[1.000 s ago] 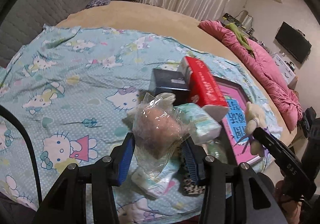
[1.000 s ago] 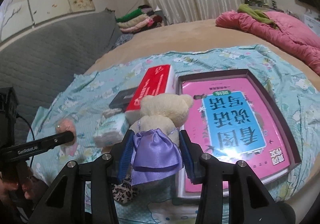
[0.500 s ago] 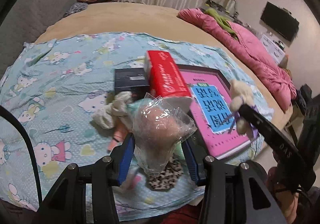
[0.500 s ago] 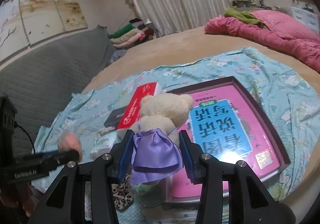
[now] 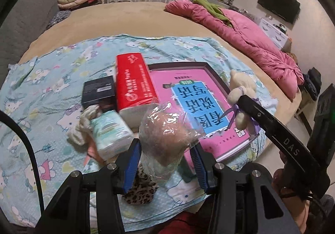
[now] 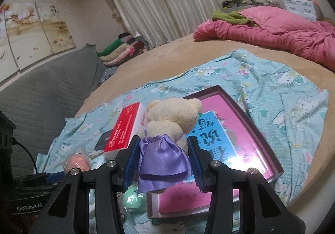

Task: Organize soft objects
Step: 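Carry the teddy bear with the right tool while the left tool carries the bag onto the pink book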

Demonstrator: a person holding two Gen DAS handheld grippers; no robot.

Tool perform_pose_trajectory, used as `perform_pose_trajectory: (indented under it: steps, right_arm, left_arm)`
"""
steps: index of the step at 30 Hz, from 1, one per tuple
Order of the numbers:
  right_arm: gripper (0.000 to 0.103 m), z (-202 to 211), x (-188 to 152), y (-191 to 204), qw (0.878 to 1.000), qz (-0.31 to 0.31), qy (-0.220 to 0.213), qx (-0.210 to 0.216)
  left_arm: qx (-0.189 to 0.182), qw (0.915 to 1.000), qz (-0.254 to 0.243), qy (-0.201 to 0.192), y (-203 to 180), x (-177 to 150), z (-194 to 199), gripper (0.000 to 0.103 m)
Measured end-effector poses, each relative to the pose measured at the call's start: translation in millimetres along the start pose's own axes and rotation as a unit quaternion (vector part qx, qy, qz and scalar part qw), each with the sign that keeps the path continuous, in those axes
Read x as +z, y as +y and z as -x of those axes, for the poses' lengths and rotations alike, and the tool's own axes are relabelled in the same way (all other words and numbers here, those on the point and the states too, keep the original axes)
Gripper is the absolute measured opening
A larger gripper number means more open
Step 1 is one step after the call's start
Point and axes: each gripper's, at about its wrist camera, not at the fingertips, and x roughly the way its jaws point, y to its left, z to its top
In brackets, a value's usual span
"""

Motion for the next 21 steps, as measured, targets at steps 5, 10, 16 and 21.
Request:
perform_pose_trajectory:
  steps: [5, 10, 16, 21]
  right_arm:
    - [0.047, 2.1, 3.4, -8.8, 1.000, -0.008, -0.005, -0.010]
    - [0.047, 6.1, 6.4, -15.5, 0.999, 0.000, -0.014, -0.030]
    - [0.047, -1.3, 6.9, -31.4, 0.999, -0.009, 0.002, -0.040]
    - [0.047, -9.0, 6.3, -45.8, 0.998, -0.005, 0.020, -0.064]
  left_arm:
    - [-0.009, 0.9998, -0.016, 0.009, -19.7, 8.4, -10.1, 0.048]
    - [-0.014, 0.9990, -0.041, 0.013, -41.6, 15.6, -21.6, 0.048]
    - [-0.020, 0.9969, -0.071, 0.027, -64.4, 19.4, -40.2, 0.048]
    - [-0.026, 0.9953, -0.073, 0.058, -70.4, 18.6, -69.3, 0.048]
